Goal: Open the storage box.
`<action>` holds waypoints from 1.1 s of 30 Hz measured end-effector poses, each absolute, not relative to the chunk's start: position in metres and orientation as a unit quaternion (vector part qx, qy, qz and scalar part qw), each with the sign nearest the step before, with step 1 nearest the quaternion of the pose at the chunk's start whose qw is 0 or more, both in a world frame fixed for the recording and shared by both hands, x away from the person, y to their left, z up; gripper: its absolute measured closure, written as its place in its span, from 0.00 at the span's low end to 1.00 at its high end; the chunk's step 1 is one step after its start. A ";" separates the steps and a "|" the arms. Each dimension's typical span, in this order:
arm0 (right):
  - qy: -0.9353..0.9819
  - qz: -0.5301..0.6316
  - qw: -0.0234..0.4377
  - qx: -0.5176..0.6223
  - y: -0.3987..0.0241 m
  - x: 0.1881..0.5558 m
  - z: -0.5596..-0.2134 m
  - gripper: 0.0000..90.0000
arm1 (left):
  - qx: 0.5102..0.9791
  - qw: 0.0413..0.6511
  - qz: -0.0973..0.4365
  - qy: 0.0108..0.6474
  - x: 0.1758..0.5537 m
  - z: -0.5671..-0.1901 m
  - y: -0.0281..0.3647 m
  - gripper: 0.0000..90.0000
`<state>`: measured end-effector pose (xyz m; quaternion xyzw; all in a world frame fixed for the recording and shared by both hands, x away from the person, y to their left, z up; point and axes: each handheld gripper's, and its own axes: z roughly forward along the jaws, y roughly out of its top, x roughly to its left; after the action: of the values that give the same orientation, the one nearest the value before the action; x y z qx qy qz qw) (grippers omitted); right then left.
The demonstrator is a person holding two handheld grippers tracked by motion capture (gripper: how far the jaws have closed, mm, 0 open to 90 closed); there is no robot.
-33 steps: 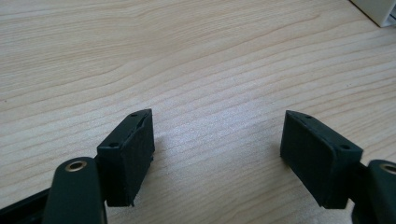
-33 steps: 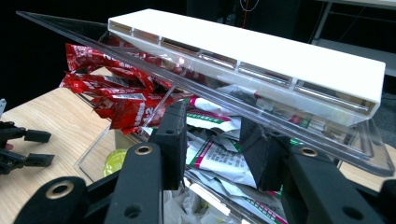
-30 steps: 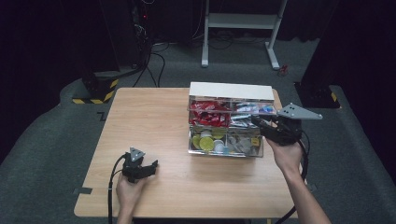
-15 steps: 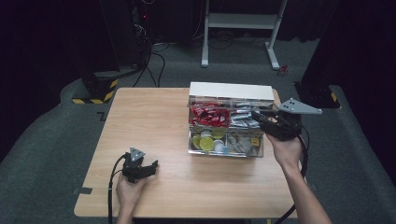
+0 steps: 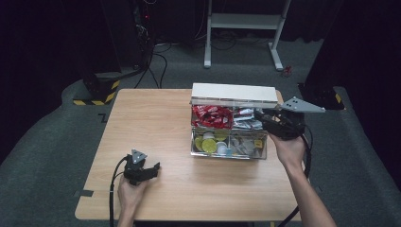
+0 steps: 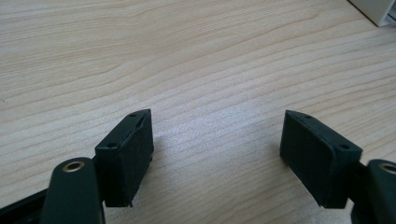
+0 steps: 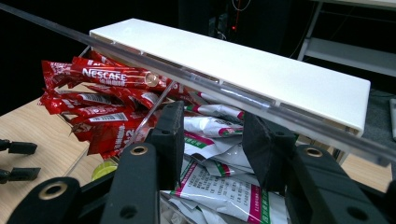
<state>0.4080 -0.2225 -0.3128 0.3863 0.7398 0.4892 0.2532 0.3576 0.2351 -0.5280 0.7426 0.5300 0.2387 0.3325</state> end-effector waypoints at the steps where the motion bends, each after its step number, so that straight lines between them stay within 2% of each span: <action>1: 0.739 0.490 0.253 0.387 -0.222 0.408 -0.312 0.65 | 0.743 0.332 0.239 0.530 0.358 -0.528 0.235 0.28; 11: 0.739 0.488 0.256 0.387 -0.221 0.412 -0.308 0.63 | 0.740 0.351 0.224 0.528 0.357 -0.525 0.237 0.29; 22: 0.738 0.490 0.256 0.387 -0.220 0.414 -0.305 0.62 | 0.726 0.415 0.202 0.509 0.361 -0.492 0.230 0.31; 33: 0.738 0.491 0.256 0.386 -0.220 0.415 -0.304 0.61 | 0.722 0.450 0.185 0.492 0.364 -0.475 0.223 0.32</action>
<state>0.4149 -0.2204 -0.3043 0.3863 0.7380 0.4906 0.2558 0.3643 0.2230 -0.4749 0.7219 0.4920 0.1845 0.4503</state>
